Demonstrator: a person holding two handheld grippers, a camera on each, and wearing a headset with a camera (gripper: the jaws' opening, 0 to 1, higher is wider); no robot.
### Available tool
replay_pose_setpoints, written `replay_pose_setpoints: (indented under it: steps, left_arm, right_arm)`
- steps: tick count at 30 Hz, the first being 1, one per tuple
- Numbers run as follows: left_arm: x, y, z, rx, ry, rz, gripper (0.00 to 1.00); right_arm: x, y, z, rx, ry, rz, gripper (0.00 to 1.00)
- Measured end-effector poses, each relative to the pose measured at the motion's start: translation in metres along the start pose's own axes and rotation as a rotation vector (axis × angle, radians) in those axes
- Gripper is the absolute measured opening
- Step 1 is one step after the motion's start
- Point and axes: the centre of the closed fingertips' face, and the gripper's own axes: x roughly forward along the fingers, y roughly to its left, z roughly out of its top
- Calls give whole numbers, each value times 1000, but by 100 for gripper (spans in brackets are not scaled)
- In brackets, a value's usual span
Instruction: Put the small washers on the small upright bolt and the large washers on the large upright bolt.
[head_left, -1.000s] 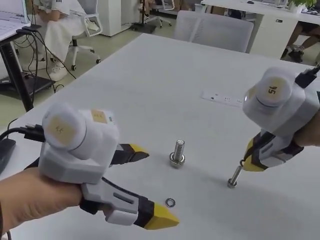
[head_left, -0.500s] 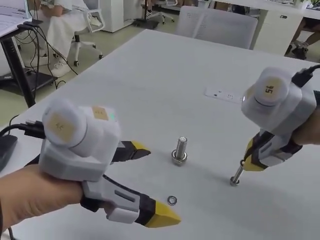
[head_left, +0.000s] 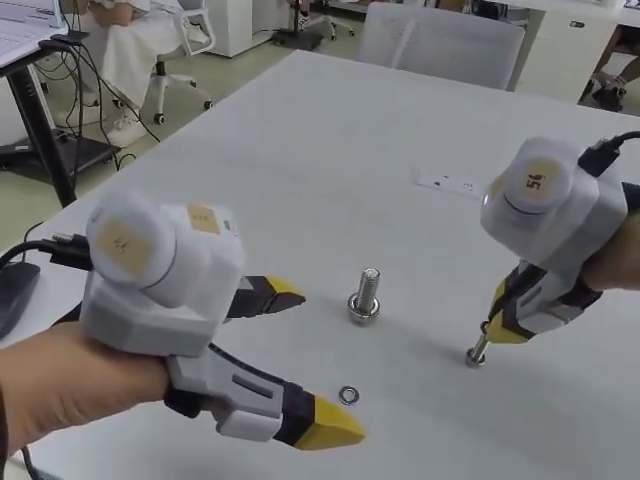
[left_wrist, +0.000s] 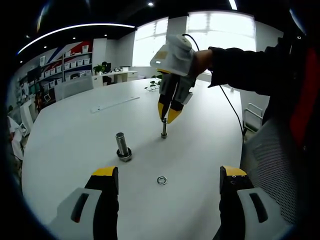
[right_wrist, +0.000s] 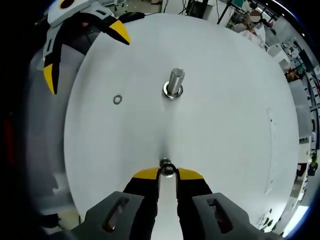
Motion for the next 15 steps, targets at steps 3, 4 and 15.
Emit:
replay_pose_setpoints:
  steps: [3,4,15]
  left_arm:
    - [0,0,0,0,2,-1,83]
    - [0,0,-1,-1,2,-1,83]
    - [1,0,-2,-4,10,-3,83]
  right_arm:
    - [4,1,-1,0,5,8,14]
    - [5,2,-1,2,6,10,14]
    - [25,7,-6,15,13,33,14]
